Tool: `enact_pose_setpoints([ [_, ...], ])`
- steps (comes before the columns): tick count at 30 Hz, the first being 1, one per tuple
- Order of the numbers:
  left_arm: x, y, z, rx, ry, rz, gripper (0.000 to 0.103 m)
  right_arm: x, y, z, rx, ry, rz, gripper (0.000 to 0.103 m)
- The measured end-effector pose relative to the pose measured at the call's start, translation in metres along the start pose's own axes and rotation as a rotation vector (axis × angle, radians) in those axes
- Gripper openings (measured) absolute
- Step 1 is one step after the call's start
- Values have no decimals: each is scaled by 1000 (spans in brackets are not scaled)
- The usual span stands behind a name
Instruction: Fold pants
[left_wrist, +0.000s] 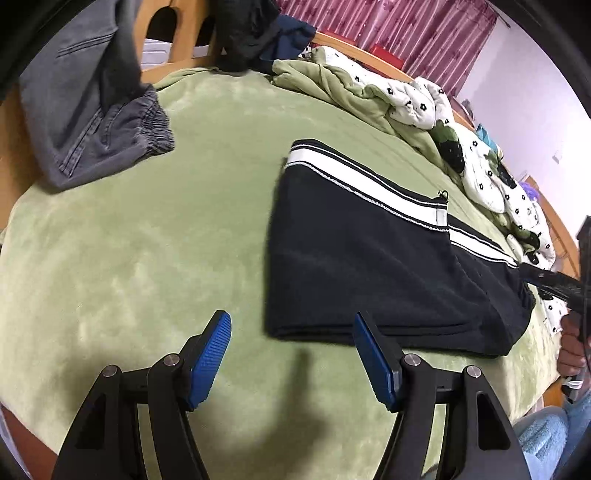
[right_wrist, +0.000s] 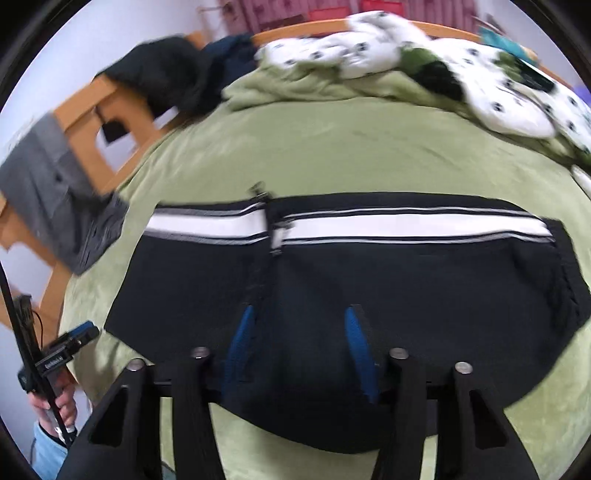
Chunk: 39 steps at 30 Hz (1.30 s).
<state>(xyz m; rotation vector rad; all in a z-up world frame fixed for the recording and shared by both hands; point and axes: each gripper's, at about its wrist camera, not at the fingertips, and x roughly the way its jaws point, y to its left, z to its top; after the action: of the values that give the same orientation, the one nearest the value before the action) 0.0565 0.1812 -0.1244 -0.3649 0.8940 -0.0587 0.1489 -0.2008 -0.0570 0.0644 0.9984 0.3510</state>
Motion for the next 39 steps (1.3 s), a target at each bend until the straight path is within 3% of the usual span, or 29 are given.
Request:
enact_pose_setpoints([
  [5,0,12,-5,-48,1,-62,66,23,25,-10,-34,64,55,39],
  [11,6,17,-7,-89,-4,-110,66,63,23,-31,-16,199,73,18],
  [15,9,21,-7,-97,-11,-133,66,68,35,-49,-105,221,47,17],
  [22,32,30,-3,-159,31,-223,66,42,31,-51,-113,169,40,19],
  [25,49,31,-2,-198,59,-249,66,23,21,-48,-96,91,-16,21],
  [29,59,30,0,-227,50,-271,66,0,-3,-42,-39,-9,-93,33],
  [34,67,28,5,-278,44,-266,64,-15,-29,-36,9,-51,-162,33],
  [36,66,25,6,-294,34,-234,57,-26,-42,-36,42,-99,-218,33],
  [37,66,24,6,-298,34,-209,46,-31,-49,-35,61,-119,-228,33],
  [39,67,21,7,-298,34,-170,39,-43,-65,-35,127,-154,-217,33],
])
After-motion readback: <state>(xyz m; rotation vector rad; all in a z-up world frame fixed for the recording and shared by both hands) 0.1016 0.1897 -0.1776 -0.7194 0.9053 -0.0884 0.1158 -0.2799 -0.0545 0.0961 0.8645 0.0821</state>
